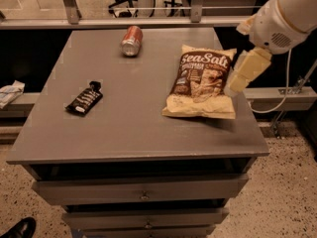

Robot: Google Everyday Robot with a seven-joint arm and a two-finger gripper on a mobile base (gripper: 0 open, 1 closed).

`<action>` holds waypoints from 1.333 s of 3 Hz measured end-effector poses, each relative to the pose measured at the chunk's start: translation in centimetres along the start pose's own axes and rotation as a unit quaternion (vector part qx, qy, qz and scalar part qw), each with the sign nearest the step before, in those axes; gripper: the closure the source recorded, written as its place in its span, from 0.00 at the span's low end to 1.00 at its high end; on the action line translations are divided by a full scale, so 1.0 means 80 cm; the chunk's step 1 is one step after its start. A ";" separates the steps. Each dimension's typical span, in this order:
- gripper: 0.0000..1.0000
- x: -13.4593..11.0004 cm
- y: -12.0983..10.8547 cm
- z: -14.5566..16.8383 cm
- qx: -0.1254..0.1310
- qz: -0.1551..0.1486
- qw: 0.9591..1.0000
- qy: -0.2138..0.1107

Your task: Pick brown chip bag

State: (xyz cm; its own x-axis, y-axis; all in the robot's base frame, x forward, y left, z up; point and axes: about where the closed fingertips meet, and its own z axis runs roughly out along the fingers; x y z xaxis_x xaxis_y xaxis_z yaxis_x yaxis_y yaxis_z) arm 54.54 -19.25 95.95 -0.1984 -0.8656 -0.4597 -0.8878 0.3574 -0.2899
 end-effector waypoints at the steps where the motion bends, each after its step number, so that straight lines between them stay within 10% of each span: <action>1: 0.00 -0.005 -0.032 0.048 0.009 0.046 0.999 -0.017; 3: 0.00 0.027 -0.056 0.123 0.020 0.164 0.986 -0.007; 4: 0.15 0.032 -0.055 0.140 0.019 0.195 0.981 -0.007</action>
Offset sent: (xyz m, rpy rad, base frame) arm 0.0937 -0.0015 -0.1001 0.1771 0.1016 -0.3581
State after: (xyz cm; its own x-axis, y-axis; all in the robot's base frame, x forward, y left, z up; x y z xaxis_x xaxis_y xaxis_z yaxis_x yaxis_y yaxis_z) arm 62.63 -19.07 86.64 -0.5137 -0.6561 -0.5529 -0.7298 0.6730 -0.1205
